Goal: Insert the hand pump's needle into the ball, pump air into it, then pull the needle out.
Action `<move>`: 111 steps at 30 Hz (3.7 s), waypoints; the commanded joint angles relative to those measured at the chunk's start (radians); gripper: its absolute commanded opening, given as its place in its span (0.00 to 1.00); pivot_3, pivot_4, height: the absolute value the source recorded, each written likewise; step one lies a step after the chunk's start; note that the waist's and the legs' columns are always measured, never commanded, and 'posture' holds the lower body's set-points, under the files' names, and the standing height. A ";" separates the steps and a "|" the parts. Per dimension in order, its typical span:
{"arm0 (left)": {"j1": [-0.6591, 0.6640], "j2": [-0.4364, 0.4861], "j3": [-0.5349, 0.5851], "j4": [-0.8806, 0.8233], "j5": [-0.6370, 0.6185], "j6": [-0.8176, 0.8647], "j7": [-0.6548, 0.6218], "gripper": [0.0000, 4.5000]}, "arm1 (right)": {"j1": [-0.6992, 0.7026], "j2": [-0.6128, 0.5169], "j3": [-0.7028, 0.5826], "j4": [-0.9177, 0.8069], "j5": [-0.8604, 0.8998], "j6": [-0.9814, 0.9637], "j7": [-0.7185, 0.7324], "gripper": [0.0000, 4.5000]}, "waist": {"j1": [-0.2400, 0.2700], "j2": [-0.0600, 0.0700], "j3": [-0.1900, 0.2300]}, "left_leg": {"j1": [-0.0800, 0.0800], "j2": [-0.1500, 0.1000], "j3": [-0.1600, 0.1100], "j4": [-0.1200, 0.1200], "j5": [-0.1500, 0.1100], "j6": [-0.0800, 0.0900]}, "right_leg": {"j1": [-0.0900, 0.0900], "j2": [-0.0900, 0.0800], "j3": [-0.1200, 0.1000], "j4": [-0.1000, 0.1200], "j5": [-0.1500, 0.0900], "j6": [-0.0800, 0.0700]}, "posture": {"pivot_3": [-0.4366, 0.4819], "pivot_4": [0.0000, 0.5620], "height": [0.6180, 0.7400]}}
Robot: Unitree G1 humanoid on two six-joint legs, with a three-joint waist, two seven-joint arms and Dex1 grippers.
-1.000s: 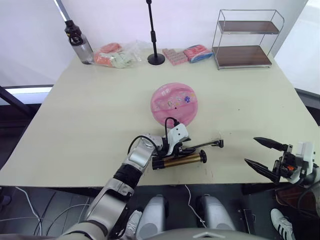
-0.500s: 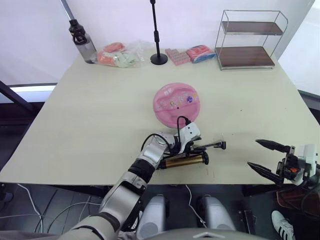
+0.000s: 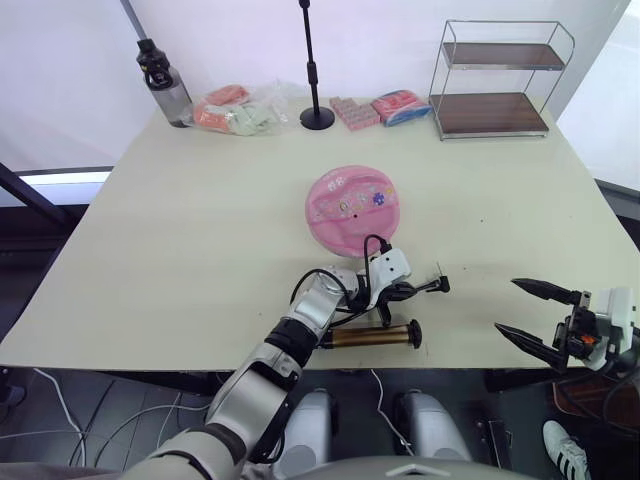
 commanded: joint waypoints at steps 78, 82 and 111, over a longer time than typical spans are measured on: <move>0.081 -0.036 0.138 -0.171 -0.266 -0.127 -0.082 0.01 | -0.203 0.309 0.025 -0.329 0.454 0.808 -0.914 1.00 | -0.005 0.000 0.000 | -0.003 0.001 -0.001 -0.001 0.000 0.001 | -0.001 0.001 0.000 -0.002 0.000 0.000 | 0.48 0.27 1.00; 0.084 -0.037 0.136 -0.170 -0.266 -0.130 -0.083 0.01 | -0.203 0.303 0.031 -0.329 0.450 0.815 -0.907 1.00 | -0.005 0.000 0.000 | -0.003 0.001 -0.001 -0.001 0.000 0.001 | -0.001 0.001 0.000 -0.002 0.000 0.000 | 0.48 0.27 1.00; 0.100 -0.029 0.125 -0.152 -0.254 -0.149 -0.085 0.00 | -0.212 0.292 0.063 -0.325 0.416 0.834 -0.903 0.08 | -0.006 0.000 0.000 | -0.003 0.001 -0.001 -0.001 -0.001 0.001 | -0.001 0.001 0.000 -0.004 0.000 0.000 | 0.48 0.27 1.00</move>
